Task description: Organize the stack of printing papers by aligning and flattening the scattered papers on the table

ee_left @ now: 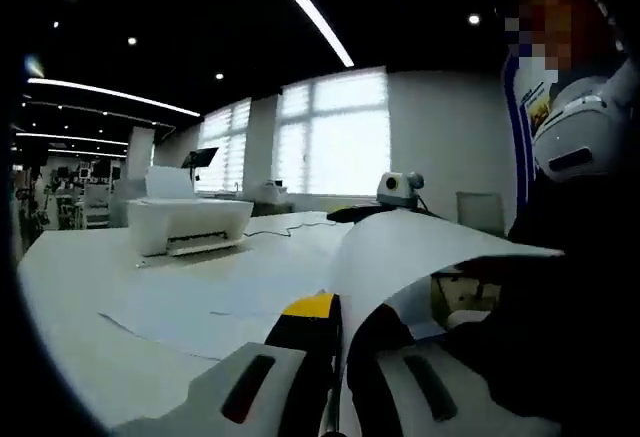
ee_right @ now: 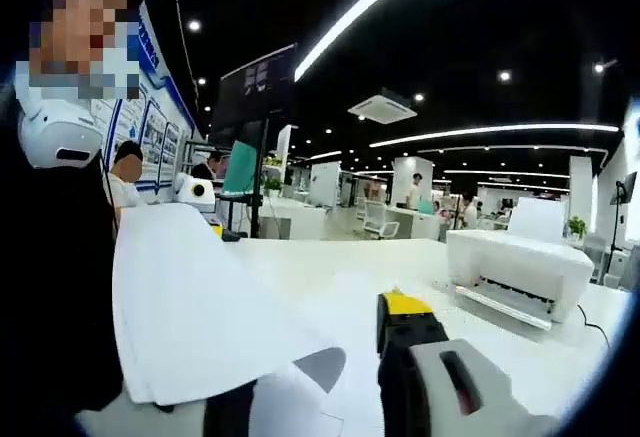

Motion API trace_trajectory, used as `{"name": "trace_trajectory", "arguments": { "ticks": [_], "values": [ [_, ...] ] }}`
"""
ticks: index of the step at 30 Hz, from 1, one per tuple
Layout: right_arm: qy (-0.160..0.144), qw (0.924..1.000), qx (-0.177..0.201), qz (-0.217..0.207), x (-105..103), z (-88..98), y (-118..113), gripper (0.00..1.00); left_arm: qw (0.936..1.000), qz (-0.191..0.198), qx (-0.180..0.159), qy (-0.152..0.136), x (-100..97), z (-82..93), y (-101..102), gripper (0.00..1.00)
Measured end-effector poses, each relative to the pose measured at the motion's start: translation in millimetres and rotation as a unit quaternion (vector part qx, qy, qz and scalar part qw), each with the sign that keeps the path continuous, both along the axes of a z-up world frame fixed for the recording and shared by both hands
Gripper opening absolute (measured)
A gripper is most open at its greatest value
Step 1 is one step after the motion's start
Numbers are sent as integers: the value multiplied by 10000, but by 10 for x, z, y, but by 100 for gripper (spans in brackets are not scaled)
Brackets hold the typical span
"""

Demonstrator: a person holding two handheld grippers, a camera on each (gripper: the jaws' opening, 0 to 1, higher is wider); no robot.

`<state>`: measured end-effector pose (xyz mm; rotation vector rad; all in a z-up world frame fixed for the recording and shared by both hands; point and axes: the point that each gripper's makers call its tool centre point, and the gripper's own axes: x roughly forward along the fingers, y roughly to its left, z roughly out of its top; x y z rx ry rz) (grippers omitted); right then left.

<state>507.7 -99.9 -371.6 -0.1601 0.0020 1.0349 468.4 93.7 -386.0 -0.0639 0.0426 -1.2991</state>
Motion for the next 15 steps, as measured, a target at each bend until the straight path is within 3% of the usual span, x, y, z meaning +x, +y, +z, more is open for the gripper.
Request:
{"name": "trace_trajectory", "arguments": {
  "ticks": [3, 8, 11, 15],
  "values": [
    [-60, 10000, -58, 28, -15, 19, 4, 8, 9998, 7, -58, 181, 10, -27, 24, 6],
    [11, 9997, -24, 246, -93, 57, 59, 0, 9988, -15, -201, 438, 45, -40, 70, 6],
    [251, 9989, 176, 369, -150, 87, 81, 0, 9973, -60, -147, 713, 55, -130, 60, 6],
    [198, 9986, 233, 443, -184, 125, 86, 0, 9973, -38, -101, 721, 55, -191, 54, 7]
  ]
}}
